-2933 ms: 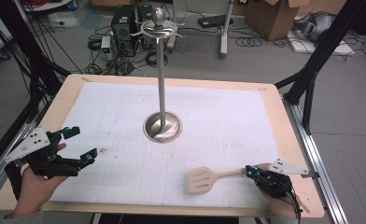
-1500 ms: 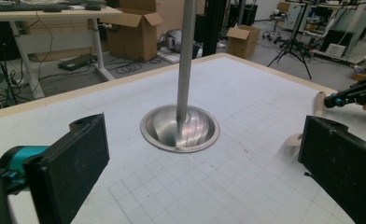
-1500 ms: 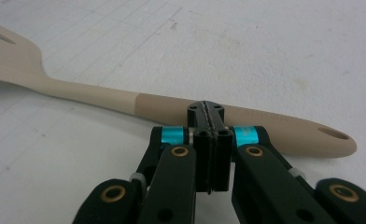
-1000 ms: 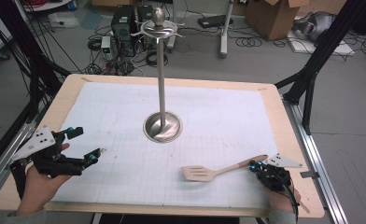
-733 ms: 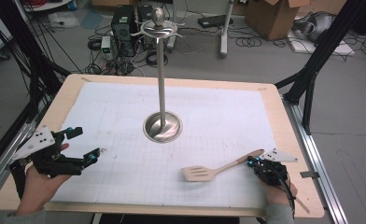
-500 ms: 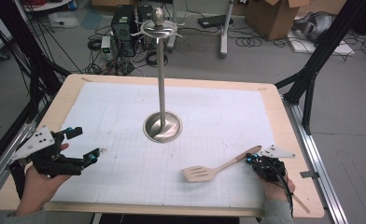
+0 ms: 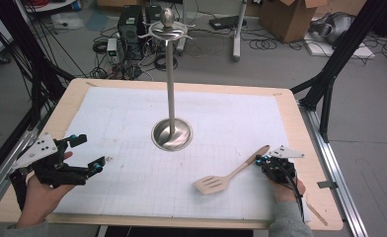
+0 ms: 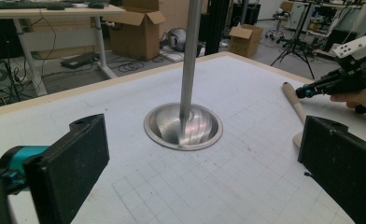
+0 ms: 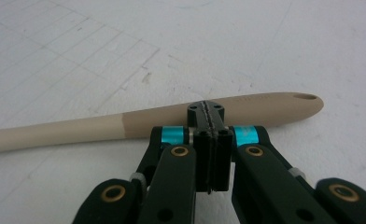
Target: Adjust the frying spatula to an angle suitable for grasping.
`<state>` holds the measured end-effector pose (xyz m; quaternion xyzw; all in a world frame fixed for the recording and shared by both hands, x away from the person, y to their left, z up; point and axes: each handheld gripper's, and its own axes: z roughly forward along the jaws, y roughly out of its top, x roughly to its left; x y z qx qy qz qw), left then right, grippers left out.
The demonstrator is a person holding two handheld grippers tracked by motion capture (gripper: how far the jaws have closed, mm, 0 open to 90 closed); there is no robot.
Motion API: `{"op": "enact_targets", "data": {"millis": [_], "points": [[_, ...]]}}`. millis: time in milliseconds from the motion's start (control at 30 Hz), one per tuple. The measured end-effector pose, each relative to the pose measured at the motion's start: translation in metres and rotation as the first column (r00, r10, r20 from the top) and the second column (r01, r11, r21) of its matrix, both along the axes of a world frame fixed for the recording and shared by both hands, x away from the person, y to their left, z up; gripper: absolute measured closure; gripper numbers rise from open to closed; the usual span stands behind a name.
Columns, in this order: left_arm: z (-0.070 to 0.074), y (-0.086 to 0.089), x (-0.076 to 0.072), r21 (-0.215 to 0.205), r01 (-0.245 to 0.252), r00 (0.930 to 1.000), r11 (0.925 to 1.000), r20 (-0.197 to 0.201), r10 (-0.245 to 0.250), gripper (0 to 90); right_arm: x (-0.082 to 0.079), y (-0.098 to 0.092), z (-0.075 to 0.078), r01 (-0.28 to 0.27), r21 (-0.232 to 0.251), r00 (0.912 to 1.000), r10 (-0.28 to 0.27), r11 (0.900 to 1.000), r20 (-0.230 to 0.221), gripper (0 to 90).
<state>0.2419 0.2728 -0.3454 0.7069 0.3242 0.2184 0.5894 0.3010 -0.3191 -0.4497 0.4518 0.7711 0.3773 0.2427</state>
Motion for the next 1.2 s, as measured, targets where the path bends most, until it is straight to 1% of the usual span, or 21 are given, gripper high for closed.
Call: {"op": "enact_targets", "data": {"millis": [167, 233, 400, 433, 467, 500, 533, 567, 600, 633, 667, 700, 733, 800, 900, 933, 967, 1067, 1133, 1167, 1200], "points": [[-0.003, 0.001, 0.001, 0.003, -0.001, 1.0000, 1.0000, -0.008, 0.001, 2.3, 0.010, 0.004, 0.000, -0.002, -0.008, 1.0000, 0.002, 1.000, 0.004, 90.0], [-0.003, 0.001, 0.001, -0.003, -0.004, 1.0000, 1.0000, -0.008, 0.004, 2.3, 0.012, 0.006, 0.000, 0.000, -0.015, 0.9999, 0.000, 1.000, 0.010, 90.0], [-0.001, 0.003, 0.000, -0.005, -0.005, 1.0000, 1.0000, -0.003, 0.005, 2.3, 0.010, 0.008, 0.000, 0.005, -0.028, 0.9997, -0.005, 1.000, 0.022, 90.0], [-0.001, 0.003, 0.000, -0.005, -0.005, 1.0000, 1.0000, -0.003, 0.005, 2.3, 0.009, 0.008, 0.001, 0.004, -0.007, 0.9997, -0.003, 1.000, 0.024, 90.0], [-0.001, 0.004, 0.000, -0.005, -0.006, 1.0000, 1.0000, -0.004, 0.006, 2.3, 0.009, 0.008, 0.001, 0.004, -0.007, 0.9997, -0.003, 1.000, 0.024, 90.0], [-0.001, 0.004, 0.001, -0.007, -0.007, 1.0000, 0.9999, -0.003, 0.007, 2.3, 0.005, 0.009, 0.002, -0.003, 0.028, 0.9991, 0.002, 1.000, 0.043, 90.0], [-0.002, 0.004, 0.001, -0.009, -0.008, 1.0000, 0.9999, -0.005, 0.008, 2.3, 0.002, 0.011, 0.002, -0.011, 0.040, 0.9986, 0.009, 0.999, 0.052, 90.0], [-0.003, 0.005, 0.002, -0.006, -0.007, 0.9999, 1.0000, -0.008, 0.007, 2.3, 0.000, 0.013, 0.002, -0.024, 0.056, 0.9986, 0.022, 0.998, 0.048, 90.0], [-0.003, 0.005, 0.002, -0.006, -0.007, 0.9999, 1.0000, -0.008, 0.007, 2.3, 0.000, 0.013, 0.002, -0.024, 0.056, 0.9986, 0.022, 0.998, 0.048, 90.0], [-0.003, 0.004, 0.002, -0.005, -0.008, 0.9999, 1.0000, -0.009, 0.008, 2.3, -0.003, 0.020, 0.004, -0.056, 0.055, 0.9966, 0.053, 0.997, 0.064, 90.0], [-0.004, 0.003, 0.002, -0.003, -0.009, 0.9999, 1.0000, -0.011, 0.009, 2.3, -0.004, 0.023, 0.005, -0.074, 0.063, 0.9953, 0.069, 0.995, 0.068, 90.0], [-0.004, 0.002, 0.002, 0.000, -0.006, 0.9999, 1.0000, -0.011, 0.006, 2.3, -0.005, 0.025, 0.006, -0.087, 0.074, 0.9938, 0.081, 0.993, 0.075, 90.0], [-0.004, 0.001, 0.002, 0.002, -0.005, 0.9999, 1.0000, -0.012, 0.005, 2.3, -0.005, 0.025, 0.006, -0.087, 0.074, 0.9938, 0.081, 0.993, 0.075, 90.0], [-0.004, -0.001, 0.001, 0.004, 0.001, 0.9999, 1.0000, -0.011, -0.001, 2.3, -0.006, 0.032, 0.007, -0.109, 0.084, 0.9927, 0.104, 0.991, 0.061, 90.0], [-0.004, -0.002, 0.000, 0.008, 0.005, 0.9999, 1.0000, -0.011, -0.005, 2.3, -0.007, 0.042, 0.006, -0.147, 0.063, 0.9880, 0.144, 0.987, 0.056, 90.0], [-0.004, -0.002, 0.000, 0.007, 0.004, 0.9999, 1.0000, -0.012, -0.004, 2.3, -0.008, 0.049, 0.006, -0.168, 0.045, 0.9852, 0.166, 0.985, 0.043, 90.0], [-0.004, -0.001, 0.001, 0.007, 0.003, 0.9999, 1.0000, -0.012, -0.003, 2.3, -0.008, 0.049, 0.006, -0.168, 0.045, 0.9852, 0.166, 0.985, 0.043, 90.0], [-0.005, 0.000, 0.001, 0.005, 0.000, 0.9999, 1.0000, -0.014, 0.000, 2.3, -0.007, 0.058, 0.003, -0.203, 0.015, 0.9792, 0.203, 0.979, 0.014, 90.0], [-0.005, 0.000, 0.002, 0.004, -0.002, 0.9999, 1.0000, -0.014, 0.002, 2.3, -0.006, 0.062, 0.002, -0.215, 0.009, 0.9766, 0.215, 0.977, 0.006, 90.0], [-0.005, 0.000, 0.002, 0.008, -0.001, 0.9999, 1.0000, -0.016, 0.001, 2.3, -0.006, 0.064, 0.002, -0.216, 0.013, 0.9763, 0.216, 0.976, -0.008, 90.0], [-0.005, 0.000, 0.002, 0.008, -0.001, 0.9999, 1.0000, -0.016, 0.001, 2.3, -0.006, 0.064, 0.002, -0.216, 0.013, 0.9763, 0.216, 0.976, -0.008, 90.0]]}}
